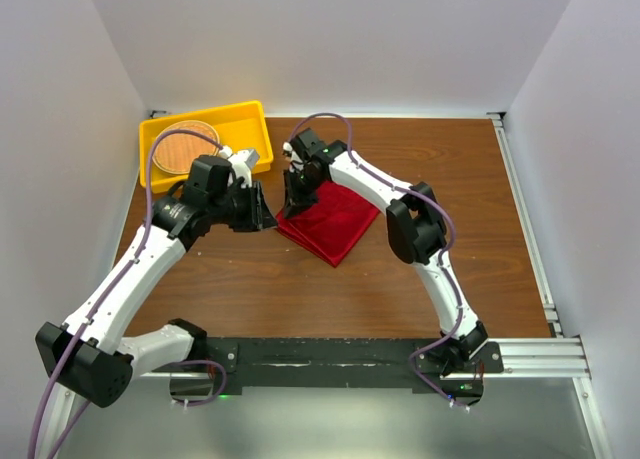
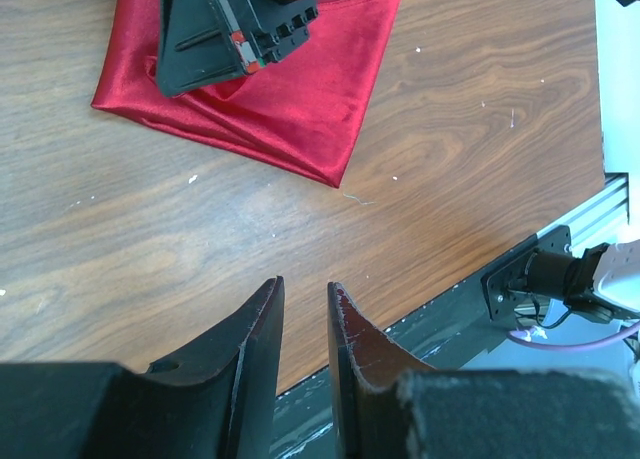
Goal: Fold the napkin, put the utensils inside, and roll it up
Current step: Fold the napkin
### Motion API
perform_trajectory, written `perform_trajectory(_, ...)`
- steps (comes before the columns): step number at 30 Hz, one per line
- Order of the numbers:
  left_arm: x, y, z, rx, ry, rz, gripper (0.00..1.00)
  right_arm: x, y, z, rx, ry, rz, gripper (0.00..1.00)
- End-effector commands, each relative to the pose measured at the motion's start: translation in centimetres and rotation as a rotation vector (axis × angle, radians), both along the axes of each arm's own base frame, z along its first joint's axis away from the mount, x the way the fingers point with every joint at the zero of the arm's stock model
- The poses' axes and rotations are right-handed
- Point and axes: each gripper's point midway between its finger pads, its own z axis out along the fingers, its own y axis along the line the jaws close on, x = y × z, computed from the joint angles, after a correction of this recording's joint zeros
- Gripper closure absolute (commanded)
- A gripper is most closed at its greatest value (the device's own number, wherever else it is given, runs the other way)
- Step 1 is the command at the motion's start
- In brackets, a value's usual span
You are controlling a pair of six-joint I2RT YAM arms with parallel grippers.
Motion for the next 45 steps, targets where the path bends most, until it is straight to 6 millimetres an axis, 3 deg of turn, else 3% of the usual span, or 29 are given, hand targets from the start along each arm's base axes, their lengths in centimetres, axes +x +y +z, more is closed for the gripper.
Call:
perform_trajectory(1, 0.6, 0.5, 1.5, -0.003, -0.048, 0.02, 0.71, 0.2, 2.9, 2.0, 0.1, -0.02, 0.026, 0.92)
perform_trajectory(4, 1.0, 1.1, 0.8, 0.002, -0.027, 0.077, 0.66, 0.5, 4.2, 3.5, 0.156, -0.022, 0.025, 0.74)
perform_trajectory(5, 1.3, 1.7, 0.5, 0.017, -0.026, 0.113, 0.61, 0.7, 4.5, 4.1, 0.172, -0.03, 0.023, 0.69)
perform_trajectory(7, 1.8, 1.9, -0.3, 0.017, -0.009, 0.152, 0.55, 0.8, 4.9, 5.8, 0.211, -0.037, 0.027, 0.52)
perform_trajectory(8, 2.1, 1.9, -0.6, 0.014, -0.009, 0.163, 0.52, 0.8, 4.5, 7.3, 0.219, -0.056, 0.026, 0.47)
perform_trajectory(11, 3.6, 1.6, -2.3, 0.016, 0.006, 0.175, 0.48, 1.9, 0.8, 7.4, 0.133, -0.078, -0.04, 0.33)
perform_trajectory(12, 4.4, 1.4, -3.8, 0.037, 0.044, 0.176, 0.48, 2.1, -0.5, 9.1, 0.136, -0.108, -0.064, 0.33)
perform_trajectory(13, 4.9, 1.1, -4.0, 0.038, 0.053, 0.17, 0.47, 3.0, -3.3, 7.8, 0.088, -0.094, -0.123, 0.32)
perform_trajectory(14, 5.4, 0.8, -4.3, 0.037, 0.062, 0.156, 0.47, 3.5, -4.8, 7.7, 0.069, -0.098, -0.152, 0.32)
perform_trajectory(15, 6.2, 0.2, -5.8, 0.046, 0.097, 0.141, 0.43, 3.8, -6.2, 8.9, 0.073, -0.122, -0.174, 0.31)
perform_trajectory(16, 6.8, -0.3, -5.6, 0.04, 0.097, 0.121, 0.41, 4.4, -8.4, 8.0, 0.045, -0.116, -0.202, 0.31)
perform_trajectory(18, 8.0, -0.9, -7.2, 0.06, 0.133, 0.097, 0.34, 4.8, -10.0, 8.0, 0.033, -0.122, -0.212, 0.31)
perform_trajectory(19, 9.0, -1.3, -6.5, 0.06, 0.111, 0.086, 0.31, 5.0, -10.9, 8.0, 0.018, -0.12, -0.208, 0.31)
perform_trajectory(20, 9.5, -1.5, -7.8, 0.08, 0.145, 0.075, 0.26, 5.2, -11.3, 8.1, 0.01, -0.122, -0.203, 0.31)
perform_trajectory(22, 11.4, -1.6, -7.1, 0.113, 0.114, 0.072, 0.25, 5.7, -12.0, 8.1, -0.016, -0.141, -0.197, 0.3)
perform_trajectory(23, 12.0, -1.7, -8.3, 0.131, 0.136, 0.069, 0.25, 6.0, -12.3, 8.1, -0.031, -0.158, -0.202, 0.3)
perform_trajectory(25, 13.4, -2.2, -8.2, 0.133, 0.12, 0.05, 0.27, 6.9, -13.1, 7.7, -0.038, -0.158, -0.229, 0.31)
perform_trajectory(26, 13.7, -2.3, -9.6, 0.151, 0.154, 0.042, 0.3, 7.1, -13.5, 7.4, -0.038, -0.147, -0.244, 0.32)
perform_trajectory(28, 14.7, -2.3, -9.8, 0.18, 0.148, 0.03, 0.34, 7.9, -14.6, 7.0, -0.023, -0.129, -0.282, 0.36)
perform_trajectory(29, 14.7, -2.2, -10.8, 0.199, 0.171, 0.027, 0.34, 8.1, -14.8, 6.8, -0.015, -0.12, -0.286, 0.37)
perform_trajectory(34, 15.3, -0.7, -11.5, 0.298, 0.15, 0.025, 0.31, 8.9, -16.7, 5.9, -0.027, -0.105, -0.31, 0.39)
perform_trajectory(39, 14.7, -0.6, -12.9, 0.305, 0.159, -0.002, 0.31, 9.3, -17.1, 4.0, -0.036, -0.073, -0.308, 0.44)
perform_trajectory(42, 15.0, -1.4, -13.2, 0.264, 0.153, -0.015, 0.36, 9.7, -17.3, 2.6, -0.049, -0.059, -0.314, 0.51)
perform_trajectory(45, 15.1, -1.8, -13.4, 0.243, 0.151, -0.024, 0.49, 9.8, -17.1, 1.5, -0.05, -0.033, -0.312, 0.57)
